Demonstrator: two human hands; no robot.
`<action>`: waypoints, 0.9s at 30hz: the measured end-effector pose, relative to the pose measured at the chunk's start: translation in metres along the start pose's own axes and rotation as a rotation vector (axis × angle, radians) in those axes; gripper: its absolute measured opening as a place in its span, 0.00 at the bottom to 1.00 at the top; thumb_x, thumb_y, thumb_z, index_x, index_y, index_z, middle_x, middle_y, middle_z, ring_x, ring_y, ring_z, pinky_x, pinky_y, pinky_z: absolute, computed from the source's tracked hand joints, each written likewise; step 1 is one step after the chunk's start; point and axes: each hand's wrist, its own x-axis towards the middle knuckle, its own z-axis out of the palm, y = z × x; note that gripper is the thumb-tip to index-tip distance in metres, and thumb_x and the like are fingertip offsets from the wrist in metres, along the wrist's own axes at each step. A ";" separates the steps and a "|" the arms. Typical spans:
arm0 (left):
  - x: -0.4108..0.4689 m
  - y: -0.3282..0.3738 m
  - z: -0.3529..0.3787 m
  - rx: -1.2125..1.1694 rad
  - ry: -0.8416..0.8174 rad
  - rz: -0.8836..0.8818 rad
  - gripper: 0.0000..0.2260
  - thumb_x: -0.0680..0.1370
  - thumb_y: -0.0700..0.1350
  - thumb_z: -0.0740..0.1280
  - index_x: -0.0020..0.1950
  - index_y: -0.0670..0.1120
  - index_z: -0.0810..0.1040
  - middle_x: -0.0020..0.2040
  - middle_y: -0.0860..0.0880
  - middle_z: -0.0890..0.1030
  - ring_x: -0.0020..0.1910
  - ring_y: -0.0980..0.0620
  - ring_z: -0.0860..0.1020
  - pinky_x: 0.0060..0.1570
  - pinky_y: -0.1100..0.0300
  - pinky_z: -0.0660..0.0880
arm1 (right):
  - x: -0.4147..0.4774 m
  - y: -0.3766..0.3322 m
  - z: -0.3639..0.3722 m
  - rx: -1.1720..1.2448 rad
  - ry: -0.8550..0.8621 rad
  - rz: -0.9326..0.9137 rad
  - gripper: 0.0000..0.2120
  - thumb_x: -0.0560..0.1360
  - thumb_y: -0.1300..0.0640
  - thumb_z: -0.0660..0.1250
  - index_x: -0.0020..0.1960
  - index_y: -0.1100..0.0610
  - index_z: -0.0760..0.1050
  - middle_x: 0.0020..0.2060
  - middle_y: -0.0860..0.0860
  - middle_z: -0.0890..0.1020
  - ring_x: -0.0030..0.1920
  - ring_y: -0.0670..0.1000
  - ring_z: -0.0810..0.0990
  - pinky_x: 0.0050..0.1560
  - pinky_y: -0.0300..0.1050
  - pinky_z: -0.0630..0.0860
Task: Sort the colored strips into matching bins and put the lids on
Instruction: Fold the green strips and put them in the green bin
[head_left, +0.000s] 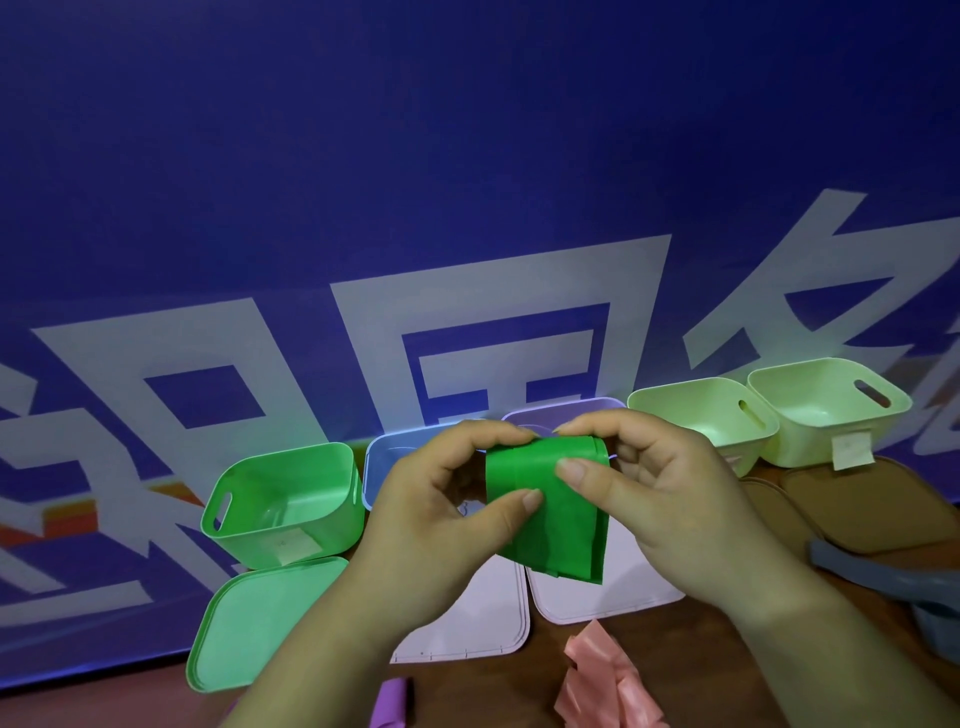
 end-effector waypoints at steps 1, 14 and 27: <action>0.000 0.000 0.000 -0.007 0.001 -0.003 0.16 0.71 0.37 0.74 0.55 0.51 0.82 0.53 0.47 0.83 0.51 0.44 0.81 0.52 0.40 0.80 | 0.000 0.000 0.000 0.002 0.001 -0.002 0.14 0.67 0.51 0.73 0.52 0.51 0.81 0.48 0.50 0.84 0.49 0.58 0.82 0.51 0.53 0.82; 0.003 0.000 0.002 -0.111 0.048 -0.091 0.13 0.74 0.34 0.72 0.55 0.48 0.81 0.48 0.50 0.84 0.45 0.54 0.81 0.43 0.63 0.78 | -0.002 0.003 0.001 0.044 -0.033 -0.010 0.19 0.68 0.62 0.77 0.54 0.45 0.81 0.47 0.54 0.85 0.48 0.56 0.85 0.50 0.54 0.83; 0.003 -0.007 0.001 -0.082 -0.003 -0.061 0.16 0.71 0.44 0.75 0.57 0.53 0.80 0.56 0.46 0.82 0.54 0.45 0.81 0.51 0.50 0.80 | 0.000 0.006 0.002 0.100 -0.008 0.010 0.14 0.68 0.59 0.76 0.51 0.46 0.82 0.45 0.59 0.84 0.47 0.66 0.83 0.50 0.65 0.81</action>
